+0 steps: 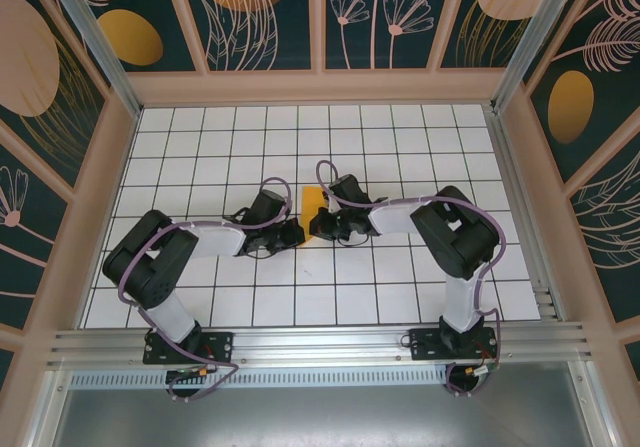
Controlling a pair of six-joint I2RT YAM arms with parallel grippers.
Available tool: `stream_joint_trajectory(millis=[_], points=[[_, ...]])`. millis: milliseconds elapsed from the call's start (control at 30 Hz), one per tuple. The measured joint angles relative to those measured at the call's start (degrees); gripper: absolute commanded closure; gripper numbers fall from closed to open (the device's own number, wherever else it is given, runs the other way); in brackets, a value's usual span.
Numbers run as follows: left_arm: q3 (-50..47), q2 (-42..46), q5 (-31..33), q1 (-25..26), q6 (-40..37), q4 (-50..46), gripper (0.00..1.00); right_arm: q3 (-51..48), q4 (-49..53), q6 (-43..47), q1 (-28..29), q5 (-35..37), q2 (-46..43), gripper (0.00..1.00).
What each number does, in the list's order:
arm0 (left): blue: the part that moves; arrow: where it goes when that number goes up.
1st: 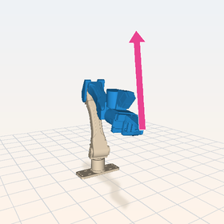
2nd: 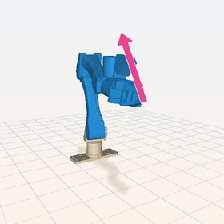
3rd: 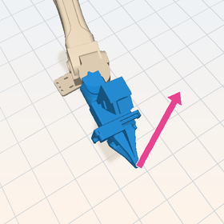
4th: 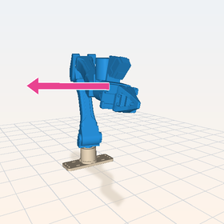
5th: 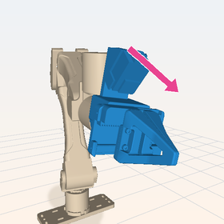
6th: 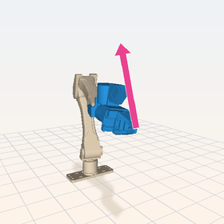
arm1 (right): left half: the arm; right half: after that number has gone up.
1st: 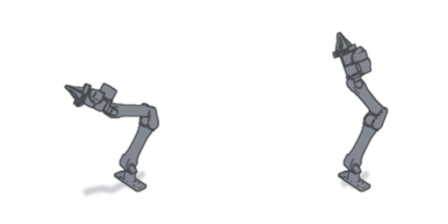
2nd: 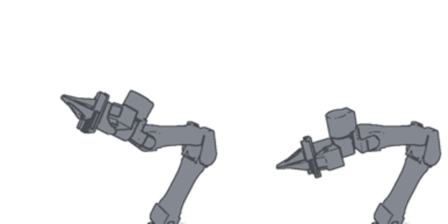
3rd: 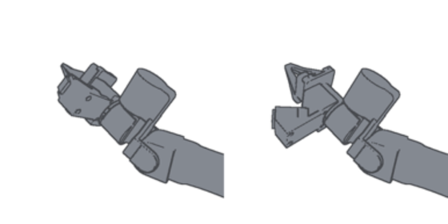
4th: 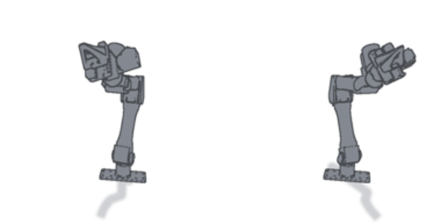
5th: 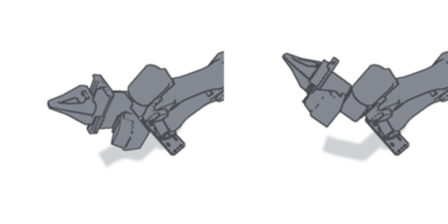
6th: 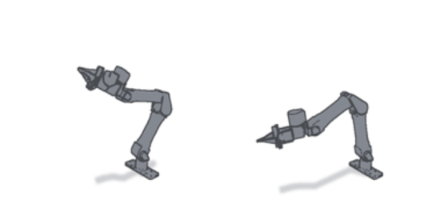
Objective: Fold a paper plane with a square sheet of paper (pick it up from the middle)
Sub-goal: Third fold the triangle at the center of the table.
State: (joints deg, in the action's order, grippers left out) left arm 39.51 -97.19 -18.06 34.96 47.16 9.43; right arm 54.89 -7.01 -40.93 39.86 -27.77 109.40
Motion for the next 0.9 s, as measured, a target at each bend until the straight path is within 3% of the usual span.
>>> stream_joint_trajectory(millis=[300, 900], points=[[1.8, -1.0, 0.9, 0.3, -3.7, -2.0, 0.94, 0.7, 1.2, 4.7, -3.3, -2.4, 0.5, 0.98], [3.0, -1.2, 1.7, 0.6, -6.1, -3.9, 0.94, 4.1, 6.2, 9.2, -9.5, -0.6, 1.3, 0.98]])
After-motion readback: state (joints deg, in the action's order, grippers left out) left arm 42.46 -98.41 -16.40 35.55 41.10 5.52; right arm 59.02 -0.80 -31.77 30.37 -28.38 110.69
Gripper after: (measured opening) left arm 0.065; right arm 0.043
